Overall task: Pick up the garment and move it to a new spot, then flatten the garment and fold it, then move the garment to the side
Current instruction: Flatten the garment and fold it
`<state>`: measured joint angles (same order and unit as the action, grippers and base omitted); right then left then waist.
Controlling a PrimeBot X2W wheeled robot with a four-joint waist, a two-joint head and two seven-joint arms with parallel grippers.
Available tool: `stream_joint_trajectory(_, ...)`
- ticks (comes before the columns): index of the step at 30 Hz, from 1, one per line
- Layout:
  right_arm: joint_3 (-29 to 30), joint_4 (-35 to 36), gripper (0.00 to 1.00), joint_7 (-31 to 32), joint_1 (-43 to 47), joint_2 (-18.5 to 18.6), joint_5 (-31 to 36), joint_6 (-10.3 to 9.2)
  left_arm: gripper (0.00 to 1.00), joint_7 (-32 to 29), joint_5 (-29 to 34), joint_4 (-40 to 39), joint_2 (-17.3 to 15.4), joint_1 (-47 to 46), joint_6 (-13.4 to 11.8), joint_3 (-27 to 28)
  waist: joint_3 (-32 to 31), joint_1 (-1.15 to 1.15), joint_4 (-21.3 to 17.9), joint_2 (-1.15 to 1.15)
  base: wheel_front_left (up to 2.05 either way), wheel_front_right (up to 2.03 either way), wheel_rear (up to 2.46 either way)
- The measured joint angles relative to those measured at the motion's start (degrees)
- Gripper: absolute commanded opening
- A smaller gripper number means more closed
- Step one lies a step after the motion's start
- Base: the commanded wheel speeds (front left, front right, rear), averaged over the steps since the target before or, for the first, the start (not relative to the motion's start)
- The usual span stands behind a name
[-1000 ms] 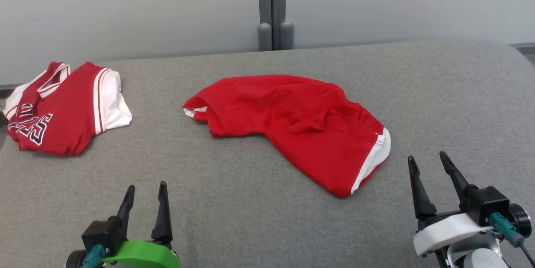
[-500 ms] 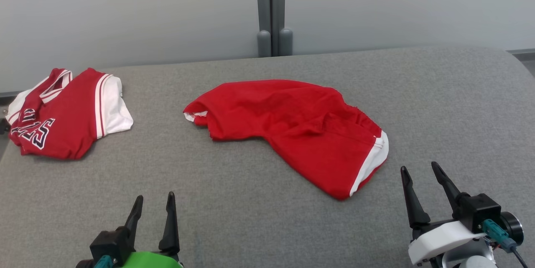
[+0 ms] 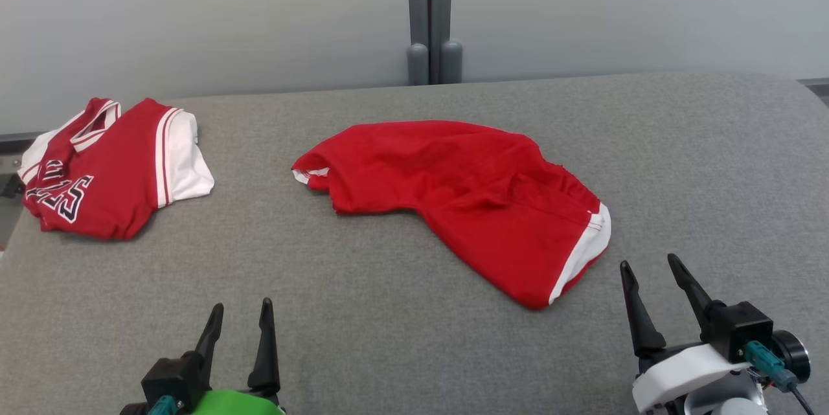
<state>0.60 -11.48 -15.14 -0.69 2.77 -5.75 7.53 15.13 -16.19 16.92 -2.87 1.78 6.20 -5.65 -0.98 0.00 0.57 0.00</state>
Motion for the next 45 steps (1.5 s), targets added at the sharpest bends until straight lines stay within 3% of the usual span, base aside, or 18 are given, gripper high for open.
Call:
stream_joint_trajectory(7,0.05,-5.09,1.00,0.00,-2.98,-0.02,1.43,0.00,1.00,0.00,0.59,-0.54,0.01,-0.20,-0.01,-0.70,1.50,0.00,1.55,0.00,0.00,0.00,0.00)
stream_joint_trajectory(21,3.35,-23.97,1.00,0.00,-16.27,-0.04,3.75,0.00,1.00,0.00,-0.35,-0.33,0.04,-3.86,-0.45,-3.34,7.62,0.00,7.20,0.00,0.00,0.00,0.00)
stream_joint_trajectory(35,5.77,-26.42,1.00,0.00,-19.91,-0.04,1.18,0.00,1.00,0.00,-0.67,-0.63,0.03,-4.58,-0.91,-3.11,10.20,0.00,9.83,0.00,0.00,0.00,0.00)
stream_joint_trajectory(36,5.73,-26.36,0.91,0.00,-20.08,-0.03,1.08,0.00,1.00,0.00,-0.67,-0.68,0.03,-4.60,-0.91,-3.09,10.20,0.00,9.78,0.00,0.00,0.00,0.00)
stream_joint_trajectory(38,5.46,-26.37,0.48,0.00,-20.28,-0.02,0.79,0.00,1.00,0.00,-0.66,-0.71,0.04,-4.69,-0.91,-3.04,10.19,0.00,9.67,0.00,0.00,0.00,0.00)
stream_joint_trajectory(41,4.74,-26.69,0.24,0.00,-20.58,-0.02,0.70,0.00,1.00,0.00,-0.66,-0.70,0.04,-4.71,-0.91,-3.07,10.18,0.00,9.61,0.00,0.00,0.00,0.00)
stream_joint_trajectory(45,4.15,-25.18,0.01,0.00,-21.39,-0.01,0.83,0.00,1.00,0.00,-0.66,-0.67,0.04,-4.72,-0.91,-3.13,10.07,0.00,9.63,0.00,0.00,0.00,0.00)
